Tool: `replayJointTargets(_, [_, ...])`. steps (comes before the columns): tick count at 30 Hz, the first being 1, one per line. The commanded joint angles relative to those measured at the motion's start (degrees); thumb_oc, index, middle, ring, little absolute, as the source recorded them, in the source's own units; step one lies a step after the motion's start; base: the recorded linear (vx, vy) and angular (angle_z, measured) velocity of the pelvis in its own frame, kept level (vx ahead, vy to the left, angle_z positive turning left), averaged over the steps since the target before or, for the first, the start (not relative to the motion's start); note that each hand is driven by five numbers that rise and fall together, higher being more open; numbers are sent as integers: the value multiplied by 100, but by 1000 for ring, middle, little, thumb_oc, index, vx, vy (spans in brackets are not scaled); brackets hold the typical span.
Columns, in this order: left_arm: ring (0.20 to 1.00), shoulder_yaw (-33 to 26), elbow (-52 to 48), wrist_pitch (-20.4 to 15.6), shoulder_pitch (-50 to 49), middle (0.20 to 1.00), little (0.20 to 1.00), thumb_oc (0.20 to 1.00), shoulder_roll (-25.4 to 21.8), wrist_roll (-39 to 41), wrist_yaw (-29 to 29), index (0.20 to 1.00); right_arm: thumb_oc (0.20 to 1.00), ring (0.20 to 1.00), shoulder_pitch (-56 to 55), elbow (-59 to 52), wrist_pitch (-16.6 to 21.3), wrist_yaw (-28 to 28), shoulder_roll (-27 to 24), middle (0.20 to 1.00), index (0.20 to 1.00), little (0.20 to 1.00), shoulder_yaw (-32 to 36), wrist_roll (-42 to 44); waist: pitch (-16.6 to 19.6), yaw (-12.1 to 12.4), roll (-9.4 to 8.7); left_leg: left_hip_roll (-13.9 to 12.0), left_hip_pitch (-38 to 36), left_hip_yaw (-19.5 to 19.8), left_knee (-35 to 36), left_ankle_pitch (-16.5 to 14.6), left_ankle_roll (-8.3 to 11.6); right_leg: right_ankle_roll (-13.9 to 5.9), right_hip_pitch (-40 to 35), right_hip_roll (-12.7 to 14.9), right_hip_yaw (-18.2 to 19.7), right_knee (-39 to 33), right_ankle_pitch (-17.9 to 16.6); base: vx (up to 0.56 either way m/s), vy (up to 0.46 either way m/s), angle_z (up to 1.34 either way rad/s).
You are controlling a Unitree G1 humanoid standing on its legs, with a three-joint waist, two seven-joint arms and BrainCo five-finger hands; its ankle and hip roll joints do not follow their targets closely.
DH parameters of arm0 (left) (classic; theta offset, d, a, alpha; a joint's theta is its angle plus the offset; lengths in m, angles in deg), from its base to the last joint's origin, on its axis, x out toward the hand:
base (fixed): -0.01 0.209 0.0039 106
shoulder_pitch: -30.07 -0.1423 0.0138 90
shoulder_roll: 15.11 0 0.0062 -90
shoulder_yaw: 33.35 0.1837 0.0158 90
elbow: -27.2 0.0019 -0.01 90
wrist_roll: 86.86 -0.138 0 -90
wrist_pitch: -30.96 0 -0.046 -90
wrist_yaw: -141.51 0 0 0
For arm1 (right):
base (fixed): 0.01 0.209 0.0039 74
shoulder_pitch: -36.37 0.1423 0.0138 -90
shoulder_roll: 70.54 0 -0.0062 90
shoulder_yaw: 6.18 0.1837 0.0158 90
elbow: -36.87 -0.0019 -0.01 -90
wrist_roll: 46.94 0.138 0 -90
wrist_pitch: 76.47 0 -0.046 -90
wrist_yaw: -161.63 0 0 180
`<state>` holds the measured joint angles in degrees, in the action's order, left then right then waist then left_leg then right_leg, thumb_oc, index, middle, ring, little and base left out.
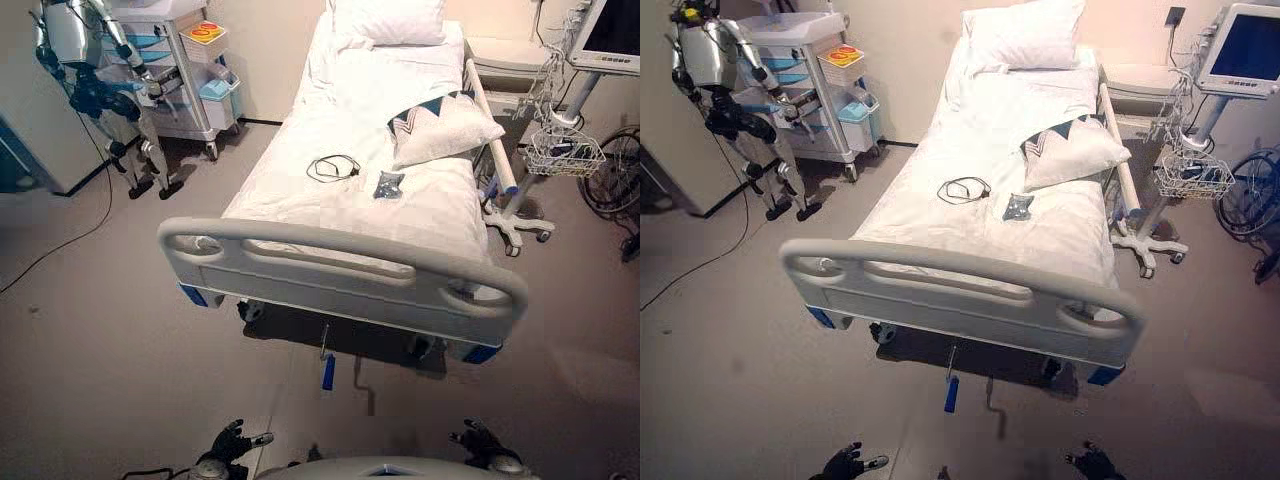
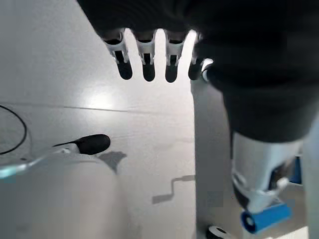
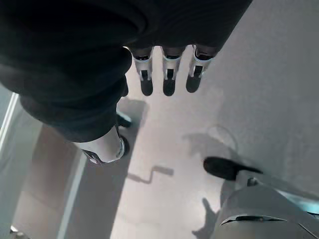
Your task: Raise the hospital bed
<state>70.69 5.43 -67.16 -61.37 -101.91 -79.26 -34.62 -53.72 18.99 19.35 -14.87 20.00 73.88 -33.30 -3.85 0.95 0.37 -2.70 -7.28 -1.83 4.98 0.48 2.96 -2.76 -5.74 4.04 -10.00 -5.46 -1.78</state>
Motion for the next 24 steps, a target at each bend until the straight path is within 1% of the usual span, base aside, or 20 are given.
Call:
replayJointTargets(1, [1000,32,110,-127,475,1000,1000,1000,-88,-50,15,1000,1000,1000,311,96,31,42,21,1000,1000,1000,-89,-8,-90,111,-271,31,202,114,-191,-205,-6,-614,-103,614,-219,414,226,1,-14,-27])
replayJointTargets(4, [1000,24,196,-100,478,1000,1000,1000,-62,-6,-31,1000,1000,1000,332,87,26,30,16,1000,1000,1000,-93,-24,-99,92,-267,28,219,89,-205,-215,-6,-621,-73,621,-202,456,246,32,8,0])
replayJointTargets(8, [1000,51,-9,-123,538,1000,1000,1000,-75,118,12,1000,1000,1000,382,46,28,54,-7,1000,1000,1000,-98,-5,-184,61,-246,19,284,72,-254,-222,-8,-618,43,635,-156,563,263,-11,1,0])
replayJointTargets(10, [1000,100,-530,-213,764,1000,1000,1000,-135,338,217,1000,1000,1000,476,-70,54,154,-34,1000,1000,1000,-96,72,-388,25,-209,-2,469,58,-345,-197,1,-604,287,649,-107,719,275,-88,6,0])
replayJointTargets(12, [1000,143,-928,-289,953,1000,1000,1000,-152,704,269,1000,1000,1000,595,-233,112,234,-81,1000,1000,1000,-35,289,-612,-34,-142,-10,631,18,-389,-158,7,-606,523,667,-62,824,257,-101,18,-1])
replayJointTargets(13, [1000,144,-929,-287,956,1000,1000,1000,-152,705,269,1000,1000,1000,598,-234,111,234,-82,1000,1000,1000,-33,289,-611,-30,-141,-10,638,14,-392,-159,7,-606,534,668,-57,832,259,-171,38,-7])
replayJointTargets(14, [1000,142,-1438,-378,1165,1000,1000,1000,-162,1308,310,1000,1000,1000,755,-623,227,309,-99,1000,1000,1000,75,721,-909,-112,-69,-32,850,-86,-458,-105,19,-612,888,685,21,1007,221,-165,33,-19])
replayJointTargets(17, [1000,278,-1910,-430,1576,1000,1000,1000,-205,1807,396,1000,1000,1000,984,-1156,345,450,-149,1000,1000,1000,30,1021,-1401,-197,25,-61,1242,-117,-640,-22,54,-592,1361,705,70,1277,225,-164,19,-43])
replayJointTargets(19, [1000,405,-2048,-412,1856,1000,1000,1000,-199,2060,443,1000,1000,1000,1179,-1502,409,574,-185,1000,1000,1000,-9,1156,-1692,-265,61,-86,1533,-117,-779,25,88,-578,1650,725,81,1417,214,-103,-13,-13])
replayJointTargets(20, [1000,405,-2046,-411,1862,1000,1000,1000,-200,2062,442,1000,1000,1000,1182,-1506,406,576,-185,1000,1000,1000,-7,1156,-1684,-265,60,-85,1554,-116,-792,21,88,-577,1671,727,83,1429,217,-109,-31,-2])
replayJointTargets(21, [1000,471,-2172,-402,2039,1000,1000,1000,-240,2177,489,1000,1000,1000,1286,-1824,471,658,-220,1000,1000,1000,-25,1244,-1874,-308,69,-107,1731,-119,-866,61,113,-576,1848,740,97,1510,205,-115,-29,-4])
replayJointTargets(22, [1000,544,-2221,-375,2230,1000,1000,1000,-252,2265,496,1000,1000,1000,1407,-2011,514,728,-260,1000,1000,1000,-56,1217,-1990,-340,68,-118,1906,-125,-935,87,131,-574,2036,742,108,1601,199,-207,-72,-4])
replayJointTargets(23, [1000,638,-2529,-318,2478,1000,1000,1000,-325,2526,506,1000,1000,1000,1464,-3047,589,897,-341,1000,1000,1000,-50,1230,-2261,-412,38,-155,2285,-127,-1092,156,158,-568,2452,711,120,1812,190,-194,-71,-6])
replayJointTargets(24, [1000,677,-2758,-305,2600,1000,1000,1000,-397,2631,528,1000,1000,1000,1497,-3490,701,940,-345,1000,1000,1000,31,1352,-2422,-458,12,-178,2475,-138,-1177,180,168,-573,2645,693,130,1897,173,-175,-77,-14])
